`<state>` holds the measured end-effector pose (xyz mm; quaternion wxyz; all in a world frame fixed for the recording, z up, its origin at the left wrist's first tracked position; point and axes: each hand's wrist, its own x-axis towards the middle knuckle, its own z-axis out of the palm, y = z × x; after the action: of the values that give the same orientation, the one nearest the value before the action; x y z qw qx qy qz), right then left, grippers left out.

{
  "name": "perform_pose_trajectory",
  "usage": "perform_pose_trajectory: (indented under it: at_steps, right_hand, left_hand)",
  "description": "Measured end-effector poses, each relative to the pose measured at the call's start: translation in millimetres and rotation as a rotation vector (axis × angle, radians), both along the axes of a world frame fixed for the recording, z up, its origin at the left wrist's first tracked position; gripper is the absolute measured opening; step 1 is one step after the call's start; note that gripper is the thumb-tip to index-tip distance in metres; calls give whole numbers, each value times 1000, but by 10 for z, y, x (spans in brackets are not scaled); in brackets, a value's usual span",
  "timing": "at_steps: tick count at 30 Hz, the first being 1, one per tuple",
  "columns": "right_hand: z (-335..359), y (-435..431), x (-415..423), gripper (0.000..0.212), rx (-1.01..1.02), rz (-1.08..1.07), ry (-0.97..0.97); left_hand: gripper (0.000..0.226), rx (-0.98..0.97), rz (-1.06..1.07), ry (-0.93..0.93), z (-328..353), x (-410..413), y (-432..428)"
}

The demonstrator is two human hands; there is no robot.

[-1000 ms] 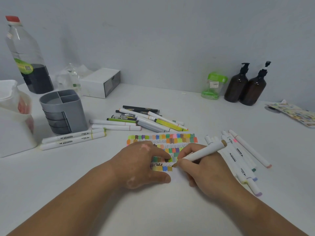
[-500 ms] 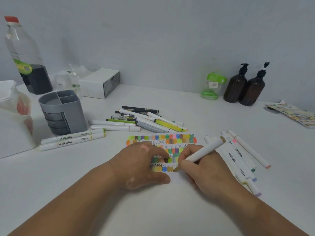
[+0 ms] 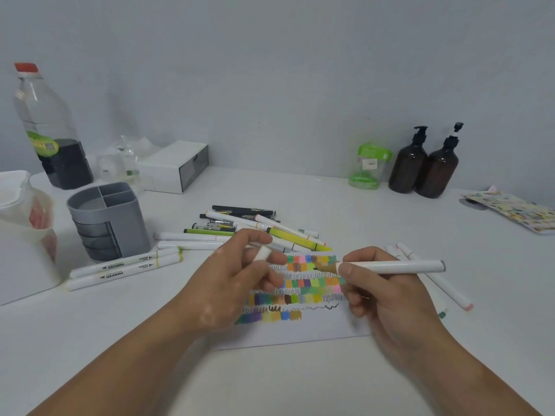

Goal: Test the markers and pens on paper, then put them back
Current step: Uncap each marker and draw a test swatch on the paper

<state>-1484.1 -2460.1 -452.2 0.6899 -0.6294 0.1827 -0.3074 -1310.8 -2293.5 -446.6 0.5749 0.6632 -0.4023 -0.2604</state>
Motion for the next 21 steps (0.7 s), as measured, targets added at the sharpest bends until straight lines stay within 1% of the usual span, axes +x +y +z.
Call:
perform_pose_trajectory:
  at_steps: [2, 5, 9, 12, 14, 17, 21]
  right_hand:
    - [19, -14, -6, 14, 84, 40, -54]
    - [49, -26, -34, 8, 135, 41, -96]
    - [57, -4, -37, 3, 58, 45, -91]
    - [50, 8, -30, 18, 8, 60, -81]
    - [52, 17, -31, 22, -18, 82, -70]
    - [43, 45, -28, 18, -86, 96, -17]
    - [28, 92, -16, 6, -104, 120, 4]
  left_hand:
    - [18, -21, -60, 68, -23, -19, -9]
    - [10, -26, -87, 80, -33, -25, -18]
    - [7, 27, -110, -48, -34, -33, -21]
    - [8, 22, -111, -56, -35, -49, -29]
    - [11, 27, -112, -69, -31, -63, -32]
    - [18, 27, -119, -64, -30, -90, -30]
    - [9, -14, -134, -77, -43, -165, -47]
